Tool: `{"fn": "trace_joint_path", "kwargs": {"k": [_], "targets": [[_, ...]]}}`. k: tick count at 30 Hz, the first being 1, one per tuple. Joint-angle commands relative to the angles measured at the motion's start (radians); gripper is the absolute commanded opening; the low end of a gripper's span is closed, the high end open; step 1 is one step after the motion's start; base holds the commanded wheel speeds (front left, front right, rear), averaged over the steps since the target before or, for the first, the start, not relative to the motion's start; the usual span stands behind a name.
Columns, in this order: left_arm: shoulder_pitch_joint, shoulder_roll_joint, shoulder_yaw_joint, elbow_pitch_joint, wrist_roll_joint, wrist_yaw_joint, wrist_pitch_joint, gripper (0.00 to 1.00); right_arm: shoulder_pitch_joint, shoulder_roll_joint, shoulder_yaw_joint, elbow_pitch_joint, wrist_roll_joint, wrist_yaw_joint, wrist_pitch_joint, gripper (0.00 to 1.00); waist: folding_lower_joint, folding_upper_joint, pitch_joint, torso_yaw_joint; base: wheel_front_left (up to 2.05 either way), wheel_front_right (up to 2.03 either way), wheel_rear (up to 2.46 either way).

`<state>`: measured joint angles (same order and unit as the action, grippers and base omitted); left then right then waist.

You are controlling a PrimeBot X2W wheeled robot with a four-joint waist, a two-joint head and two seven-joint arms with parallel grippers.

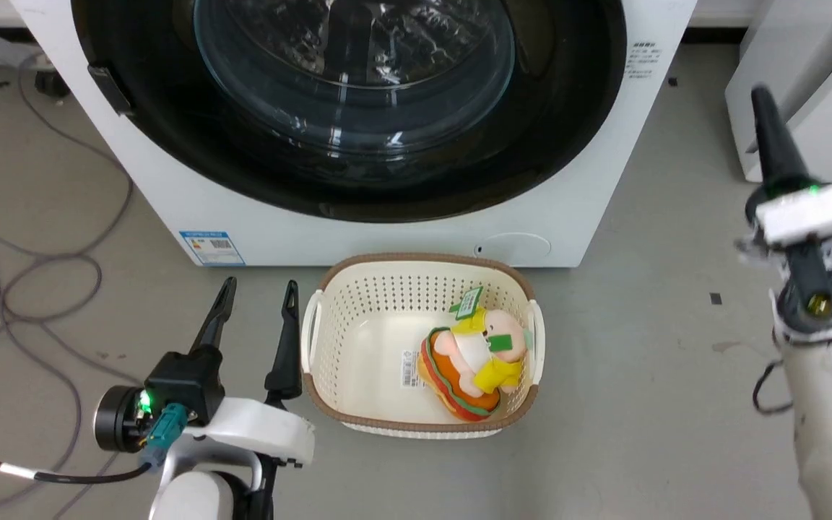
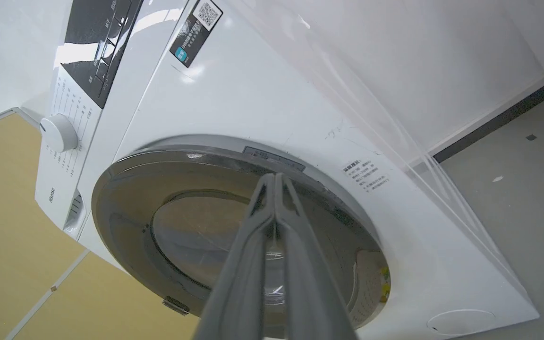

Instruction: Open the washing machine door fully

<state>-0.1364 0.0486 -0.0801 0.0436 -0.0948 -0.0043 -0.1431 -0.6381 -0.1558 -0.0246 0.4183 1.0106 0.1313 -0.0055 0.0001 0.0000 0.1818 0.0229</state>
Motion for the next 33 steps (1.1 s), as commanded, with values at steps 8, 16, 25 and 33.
{"fn": "trace_joint_path", "kwargs": {"k": [8, 16, 25, 33], "targets": [[-0.061, 0.001, -0.013, -0.006, -0.016, -0.012, -0.027, 1.0, -0.294, -0.052, 0.085, 0.193, 0.103, 0.0, 0.053, 0.0, -0.0001, 0.0, 0.071, 0.013, 0.0, 0.0, 0.0], [-0.093, 0.001, -0.032, -0.007, -0.028, -0.014, -0.044, 1.0, -0.537, -0.065, 0.194, 0.382, 0.124, 0.0, 0.124, 0.0, -0.0001, 0.0, 0.121, 0.028, 0.0, 0.0, 0.0], [-0.12, 0.001, -0.049, -0.008, -0.044, -0.012, -0.063, 1.0, -0.759, -0.075, 0.316, 0.576, 0.135, 0.0, 0.228, 0.0, -0.0001, 0.0, 0.167, 0.047, 0.0, 0.0, 0.0], [-0.144, 0.001, -0.06, -0.007, -0.058, -0.009, -0.08, 1.0, -0.889, -0.074, 0.4, 0.677, 0.166, 0.0, 0.313, 0.0, -0.0001, 0.0, 0.209, 0.055, 0.0, 0.0, 0.0]]}}
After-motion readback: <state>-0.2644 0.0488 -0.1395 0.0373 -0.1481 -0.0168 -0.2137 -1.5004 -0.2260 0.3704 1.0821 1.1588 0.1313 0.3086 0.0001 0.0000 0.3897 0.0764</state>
